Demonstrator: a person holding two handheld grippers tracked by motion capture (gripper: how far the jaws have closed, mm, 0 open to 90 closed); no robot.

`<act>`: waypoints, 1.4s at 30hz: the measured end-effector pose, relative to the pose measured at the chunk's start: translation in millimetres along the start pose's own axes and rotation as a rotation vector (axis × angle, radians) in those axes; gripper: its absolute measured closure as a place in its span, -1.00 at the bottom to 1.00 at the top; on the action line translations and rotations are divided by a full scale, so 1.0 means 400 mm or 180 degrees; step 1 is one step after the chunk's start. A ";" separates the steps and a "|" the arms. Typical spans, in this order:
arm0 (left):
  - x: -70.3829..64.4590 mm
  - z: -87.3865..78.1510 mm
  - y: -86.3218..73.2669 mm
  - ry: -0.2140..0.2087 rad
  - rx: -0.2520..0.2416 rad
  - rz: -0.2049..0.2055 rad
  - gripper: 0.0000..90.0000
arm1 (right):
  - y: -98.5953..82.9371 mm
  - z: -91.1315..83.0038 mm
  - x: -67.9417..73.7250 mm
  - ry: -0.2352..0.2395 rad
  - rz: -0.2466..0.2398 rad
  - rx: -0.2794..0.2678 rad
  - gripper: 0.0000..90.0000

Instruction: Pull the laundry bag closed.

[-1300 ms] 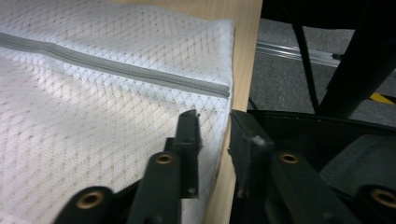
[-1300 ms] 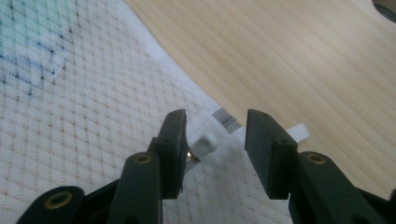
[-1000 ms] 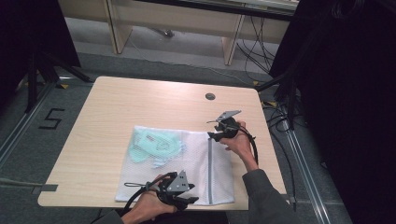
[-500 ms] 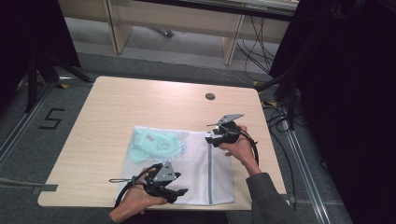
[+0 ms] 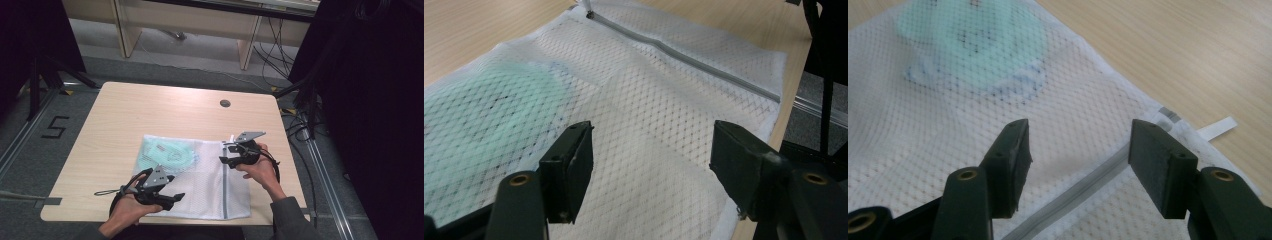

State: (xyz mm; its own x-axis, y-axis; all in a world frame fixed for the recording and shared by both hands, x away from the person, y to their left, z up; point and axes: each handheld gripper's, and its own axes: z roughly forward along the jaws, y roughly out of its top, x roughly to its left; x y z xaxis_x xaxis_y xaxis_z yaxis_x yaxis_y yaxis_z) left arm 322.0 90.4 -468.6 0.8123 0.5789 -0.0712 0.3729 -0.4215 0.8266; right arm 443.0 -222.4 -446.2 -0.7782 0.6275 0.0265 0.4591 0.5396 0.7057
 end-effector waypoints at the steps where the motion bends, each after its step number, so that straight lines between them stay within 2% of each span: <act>1: 0.003 -0.003 0.000 0.0019 0.0020 0.0071 -0.27 | -0.004 0.004 0.004 -0.0012 -0.0001 -0.0072 -0.07; 2: 0.006 -0.007 -0.002 0.0032 0.0064 0.0112 -0.27 | -0.007 0.002 0.009 -0.0002 0.0026 -0.0073 -0.07; 3: 0.006 -0.009 -0.003 0.0027 0.0103 0.0074 -0.28 | -0.009 -0.001 0.011 0.0020 0.0007 -0.0050 -0.08; 4: 0.005 -0.008 -0.007 0.0036 0.0066 0.0054 -0.29 | -0.013 0.001 0.016 0.0038 0.0022 -0.0092 -0.08; 5: 0.008 -0.011 -0.008 0.0064 0.0095 0.0137 -0.29 | -0.016 -0.001 0.020 0.0023 0.0010 -0.0061 -0.09; 6: 0.006 -0.009 -0.011 0.0047 0.0048 0.0096 -0.29 | -0.017 -0.006 0.021 0.0037 -0.0019 0.0002 -0.09; 7: 0.007 -0.012 -0.013 0.0072 0.0106 0.0123 -0.30 | -0.023 0.000 0.026 0.0042 0.0005 -0.0087 -0.09; 8: 0.010 -0.015 -0.014 0.0057 0.0142 0.0155 -0.30 | -0.023 -0.007 0.028 0.0057 0.0009 0.0031 -0.10; 9: 0.008 -0.014 -0.015 0.0066 0.0128 0.0117 -0.29 | -0.028 -0.001 0.030 0.0079 -0.0002 -0.0069 -0.10; 10: 0.010 -0.016 -0.014 0.0059 0.0112 0.0217 -0.28 | -0.029 -0.003 0.033 0.0062 -0.0025 -0.0014 -0.10; 11: 0.008 -0.017 -0.016 0.0083 0.0086 0.0179 -0.28 | -0.032 0.001 0.035 0.0048 -0.0060 -0.0072 -0.11; 12: 0.006 -0.018 -0.018 0.0092 0.0082 0.0154 -0.28 | -0.032 -0.007 0.037 0.0064 -0.0066 0.0045 -0.11; 13: 0.006 -0.018 -0.019 0.0064 0.0046 0.0172 -0.29 | -0.035 -0.002 0.040 0.0068 -0.0059 -0.0056 -0.11; 14: 0.004 -0.023 -0.021 0.0057 0.0110 0.0136 -0.30 | -0.036 -0.007 0.042 0.0057 -0.0073 0.0018 -0.11; 15: 0.003 -0.024 -0.022 0.0045 0.0122 0.0130 -0.30 | -0.039 -0.004 0.046 0.0056 -0.0057 -0.0050 -0.12; 16: 0.002 -0.024 -0.024 0.0092 0.0072 0.0126 -0.30 | -0.040 -0.006 0.047 0.0076 -0.0101 -0.0024 -0.12; 17: 0.008 -0.029 -0.023 0.0074 0.0130 0.0220 -0.30 | -0.044 -0.006 0.056 0.0061 -0.0010 -0.0034 -0.12; 19: 0.006 -0.034 -0.025 0.0113 0.0135 0.0145 -0.31 | -0.046 -0.010 0.056 0.0097 -0.0088 0.0006 -0.13; 20: 0.009 -0.035 -0.026 0.0135 0.0106 0.0171 -0.32 | -0.048 -0.010 0.058 0.0124 -0.0105 0.0005 -0.13; 21: 0.009 -0.038 -0.027 0.0098 0.0114 0.0135 -0.32 | -0.050 -0.011 0.060 0.0125 -0.0112 0.0037 -0.14; 22: 0.005 -0.037 -0.029 0.0119 0.0033 0.0050 -0.32 | -0.054 -0.010 0.064 0.0090 -0.0102 -0.0003 -0.14; 23: 0.008 -0.041 -0.030 0.0104 0.0054 0.0101 -0.32 | -0.055 -0.014 0.064 0.0109 -0.0161 0.0047 -0.14; 24: 0.006 -0.046 -0.030 0.0125 0.0090 0.0096 -0.32 | -0.059 -0.013 0.069 0.0115 -0.0116 0.0007 -0.14; 25: 0.003 -0.045 -0.032 0.0109 0.0035 0.0048 -0.32 | -0.060 -0.017 0.073 0.0139 -0.0098 0.0045 -0.14; 26: 0.004 -0.046 -0.034 0.0100 0.0042 0.0073 -0.32 | -0.061 -0.021 0.073 0.0143 -0.0140 0.0082 -0.14; 27: 0.005 -0.050 -0.034 0.0144 0.0103 0.0108 -0.33 | -0.064 -0.021 0.077 0.0141 -0.0137 0.0037 -0.14; 28: 0.001 -0.051 -0.036 0.0116 0.0079 0.0082 -0.34 | -0.067 -0.022 0.081 0.0152 -0.0101 0.0015 -0.15; 29: 0.002 -0.052 -0.036 0.0108 0.0071 0.0119 -0.34 | -0.070 -0.024 0.083 0.0165 -0.0116 0.0027 -0.15; 32: 0.001 -0.057 -0.038 0.0100 0.0081 0.0101 -0.34 | -0.077 -0.033 0.087 0.0182 -0.0138 0.0098 -0.18; 33: -0.001 -0.057 -0.039 0.0116 0.0053 0.0049 -0.34 | -0.083 -0.031 0.091 0.0175 -0.0112 0.0035 -0.18; 34: 0.001 -0.058 -0.040 0.0122 0.0028 0.0067 -0.34 | -0.086 -0.034 0.091 0.0171 -0.0121 0.0056 -0.18; 35: 0.006 -0.062 -0.040 0.0118 0.0063 0.0156 -0.34 | -0.089 -0.038 0.091 0.0171 -0.0134 0.0090 -0.19; 36: 0.002 -0.065 -0.041 0.0144 0.0080 0.0057 -0.34 | -0.091 -0.043 0.092 0.0201 -0.0129 0.0139 -0.20; 37: 0.004 -0.067 -0.041 0.0155 0.0093 0.0084 -0.35 | -0.098 -0.039 0.095 0.0200 -0.0085 0.0058 -0.20; 38: 0.001 -0.064 -0.044 0.0158 0.0028 0.0014 -0.35 | -0.101 -0.045 0.095 0.0184 -0.0101 0.0112 -0.21; 39: 0.007 -0.068 -0.044 0.0150 0.0065 0.0108 -0.35 | -0.103 -0.050 0.095 0.0205 -0.0119 0.0162 -0.21; 40: 0.006 -0.069 -0.045 0.0162 0.0059 0.0074 -0.35 | -0.110 -0.045 0.099 0.0210 -0.0070 0.0074 -0.21; 41: 0.002 -0.069 -0.046 0.0172 0.0030 0.0000 -0.36 | -0.112 -0.050 0.101 0.0218 -0.0047 0.0120 -0.21; 42: 0.005 -0.073 -0.046 0.0174 0.0073 0.0055 -0.36 | -0.114 -0.058 0.100 0.0237 -0.0094 0.0198 -0.22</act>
State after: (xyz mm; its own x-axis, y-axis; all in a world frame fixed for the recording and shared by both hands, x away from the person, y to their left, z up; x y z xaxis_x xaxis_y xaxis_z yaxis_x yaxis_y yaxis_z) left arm 303.6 119.6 -467.7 0.7933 0.6083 -0.0258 0.3696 -0.4474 0.8144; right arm 381.1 -234.8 -461.0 -0.8204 0.5686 0.0603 0.4594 0.5926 0.6617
